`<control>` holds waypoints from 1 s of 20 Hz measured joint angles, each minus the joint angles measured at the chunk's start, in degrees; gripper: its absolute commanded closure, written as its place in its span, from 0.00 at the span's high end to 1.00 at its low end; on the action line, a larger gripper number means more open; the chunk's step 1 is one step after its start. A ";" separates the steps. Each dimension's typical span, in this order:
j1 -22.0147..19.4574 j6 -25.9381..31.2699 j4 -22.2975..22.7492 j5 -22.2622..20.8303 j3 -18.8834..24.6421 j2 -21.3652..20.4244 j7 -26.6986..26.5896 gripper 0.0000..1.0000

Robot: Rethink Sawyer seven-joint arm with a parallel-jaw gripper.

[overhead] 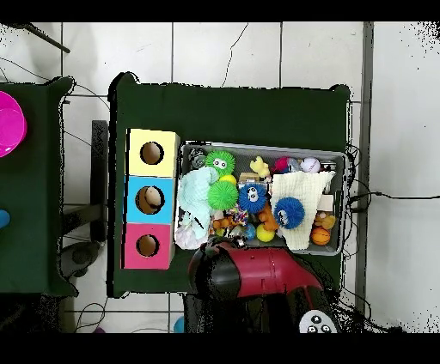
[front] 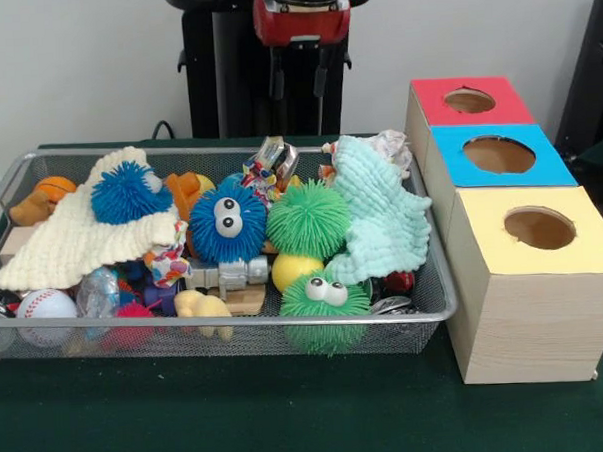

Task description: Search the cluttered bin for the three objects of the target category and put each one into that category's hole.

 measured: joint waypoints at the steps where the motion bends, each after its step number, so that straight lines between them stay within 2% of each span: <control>1: -0.24 -0.57 -0.01 -0.40 0.02 0.35 0.00 1.00; 10: -6.07 -12.03 -0.04 -7.47 0.45 7.86 0.00 1.00; 20: -11.41 -12.42 -0.07 -11.21 2.87 11.16 0.00 1.00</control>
